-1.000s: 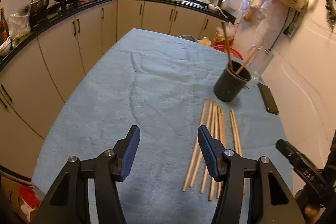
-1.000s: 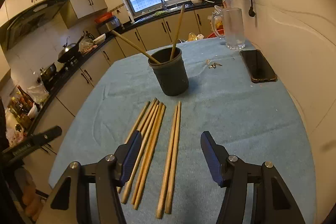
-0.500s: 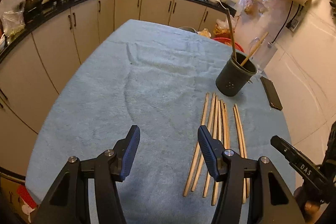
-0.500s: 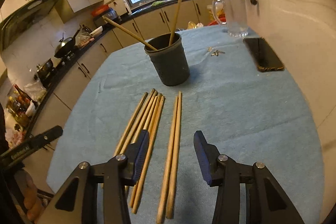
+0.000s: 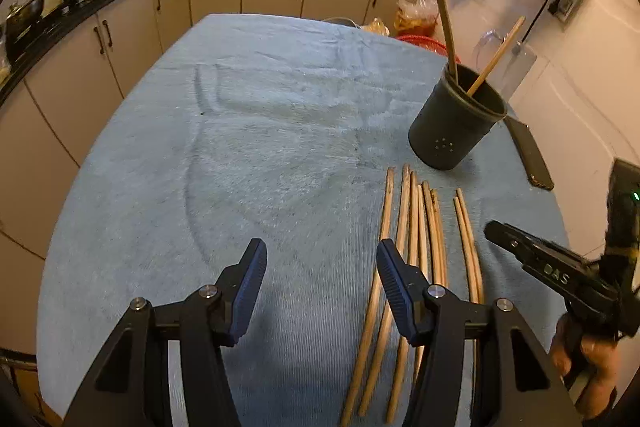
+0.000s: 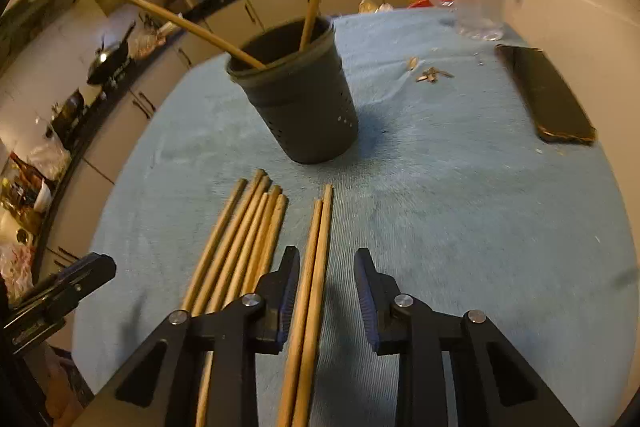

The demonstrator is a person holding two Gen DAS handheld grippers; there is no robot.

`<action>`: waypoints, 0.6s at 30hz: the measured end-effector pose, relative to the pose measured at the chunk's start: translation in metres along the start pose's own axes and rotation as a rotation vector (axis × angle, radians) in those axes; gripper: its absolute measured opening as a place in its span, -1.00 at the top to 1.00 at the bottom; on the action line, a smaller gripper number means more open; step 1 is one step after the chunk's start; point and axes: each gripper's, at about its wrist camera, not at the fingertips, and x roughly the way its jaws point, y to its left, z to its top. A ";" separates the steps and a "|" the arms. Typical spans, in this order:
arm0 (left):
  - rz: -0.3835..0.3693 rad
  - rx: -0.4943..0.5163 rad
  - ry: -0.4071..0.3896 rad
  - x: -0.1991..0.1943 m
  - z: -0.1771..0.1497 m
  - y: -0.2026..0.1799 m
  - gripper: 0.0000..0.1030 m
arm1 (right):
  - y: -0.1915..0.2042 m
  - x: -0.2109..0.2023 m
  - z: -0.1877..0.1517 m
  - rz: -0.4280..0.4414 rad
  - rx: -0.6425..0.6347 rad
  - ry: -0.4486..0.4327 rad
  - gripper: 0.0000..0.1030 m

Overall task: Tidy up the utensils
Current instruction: 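Open the right gripper and move it back over the chopsticks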

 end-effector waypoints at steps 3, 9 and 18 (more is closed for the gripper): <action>0.009 0.026 0.006 0.010 0.006 -0.005 -0.13 | -0.002 0.017 0.010 -0.009 -0.015 0.029 0.42; 0.005 0.015 0.030 0.023 0.016 -0.005 -0.13 | 0.004 0.035 0.021 -0.063 -0.063 0.079 0.53; 0.009 0.099 0.075 0.041 0.025 -0.024 -0.13 | 0.012 0.046 0.035 -0.086 -0.083 0.114 0.56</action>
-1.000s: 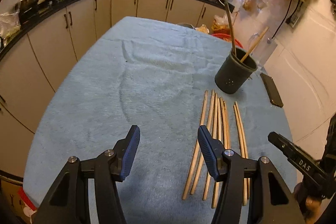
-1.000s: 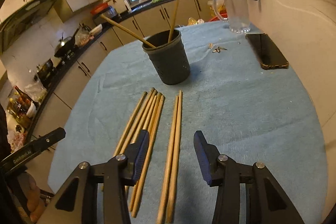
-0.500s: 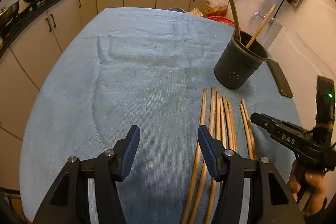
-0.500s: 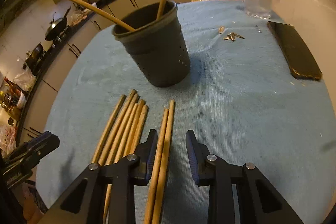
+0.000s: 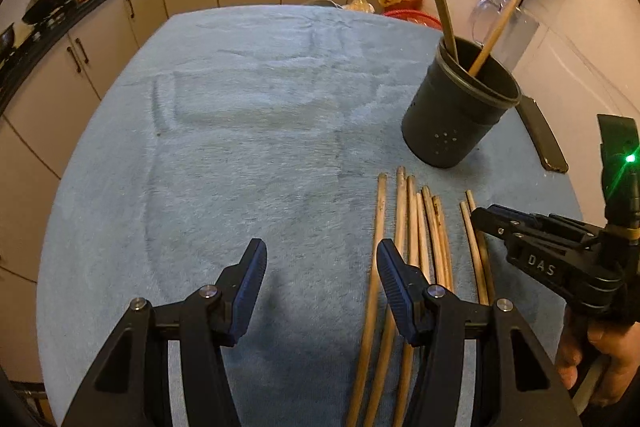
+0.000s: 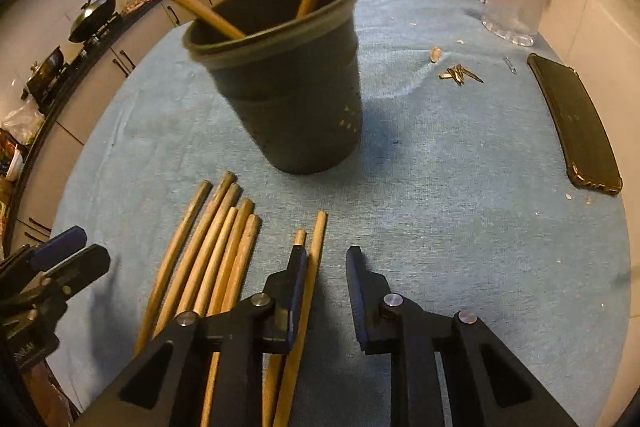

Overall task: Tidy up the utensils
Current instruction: 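Open the right gripper and move it back over the chopsticks, then close the right gripper on another chopstick and lift it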

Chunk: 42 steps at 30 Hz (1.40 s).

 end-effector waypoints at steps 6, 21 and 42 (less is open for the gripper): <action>-0.043 0.015 0.036 0.016 0.015 -0.009 -0.13 | -0.010 -0.007 -0.014 -0.020 0.020 0.015 0.74; 0.049 0.147 0.105 0.066 0.042 -0.047 0.31 | -0.017 -0.008 -0.016 0.022 0.051 -0.005 0.74; 0.039 -0.055 -0.254 -0.079 0.024 0.017 0.87 | -0.015 -0.092 -0.019 0.080 0.072 -0.269 0.87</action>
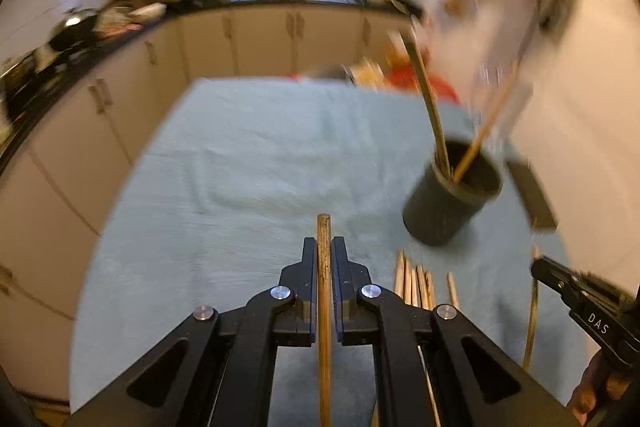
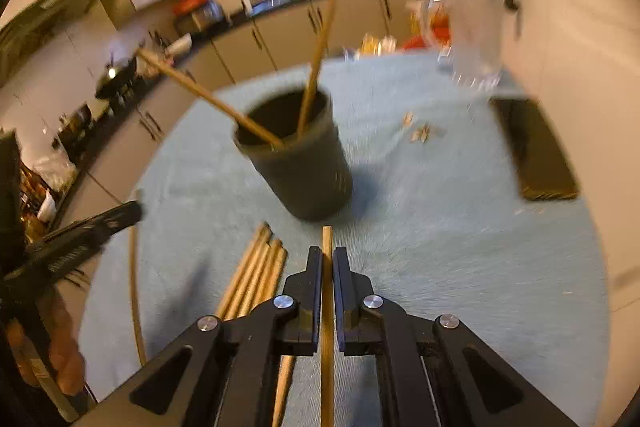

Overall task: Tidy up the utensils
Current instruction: 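Close the right gripper on another chopstick and lift it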

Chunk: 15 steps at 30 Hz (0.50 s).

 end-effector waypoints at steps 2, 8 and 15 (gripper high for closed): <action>-0.008 -0.048 -0.064 -0.032 -0.005 0.012 0.87 | 0.002 -0.023 -0.002 0.009 0.005 -0.056 0.87; 0.014 -0.074 -0.167 -0.085 -0.030 0.018 0.87 | 0.020 -0.074 -0.012 -0.005 -0.039 -0.167 0.88; 0.086 -0.026 -0.215 -0.116 -0.055 0.012 0.84 | 0.040 -0.134 -0.032 0.007 -0.085 -0.258 0.88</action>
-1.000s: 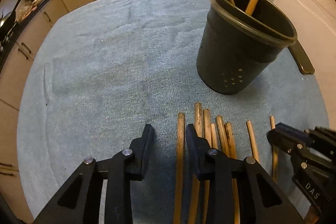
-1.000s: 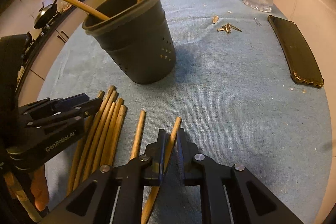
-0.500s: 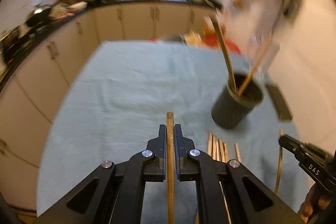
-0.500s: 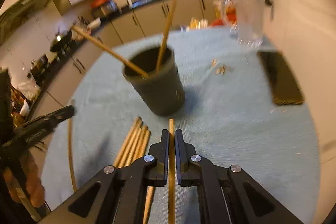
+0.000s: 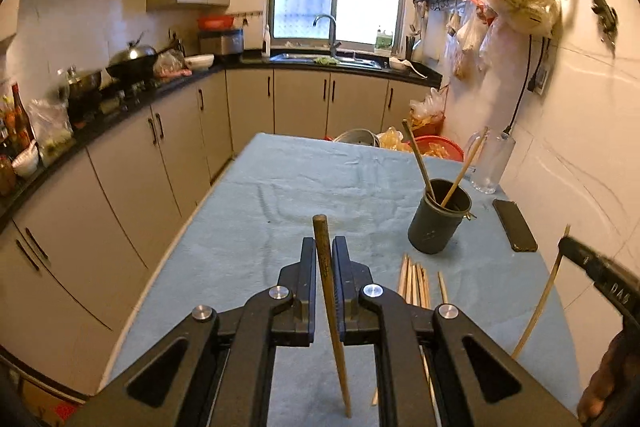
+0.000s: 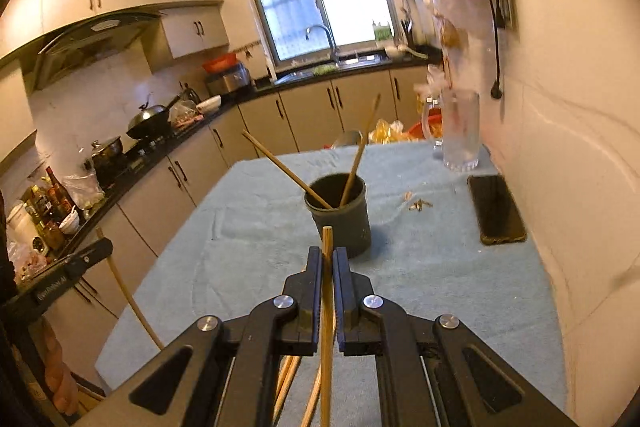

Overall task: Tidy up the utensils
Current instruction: 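Close the right gripper on another chopstick and lift it, then carry the chopstick with the right gripper and drop it into the black cup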

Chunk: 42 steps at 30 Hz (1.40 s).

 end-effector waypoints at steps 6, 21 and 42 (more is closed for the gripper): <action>0.000 -0.059 -0.033 -0.026 -0.004 0.007 0.86 | 0.011 -0.026 -0.004 0.025 -0.003 -0.041 0.88; -0.059 -0.075 -0.115 -0.063 0.016 -0.001 0.87 | 0.016 -0.086 0.011 0.036 0.004 -0.169 0.88; -0.214 -0.057 -0.218 -0.046 0.114 -0.044 0.87 | 0.000 -0.080 0.085 0.018 0.016 -0.262 0.88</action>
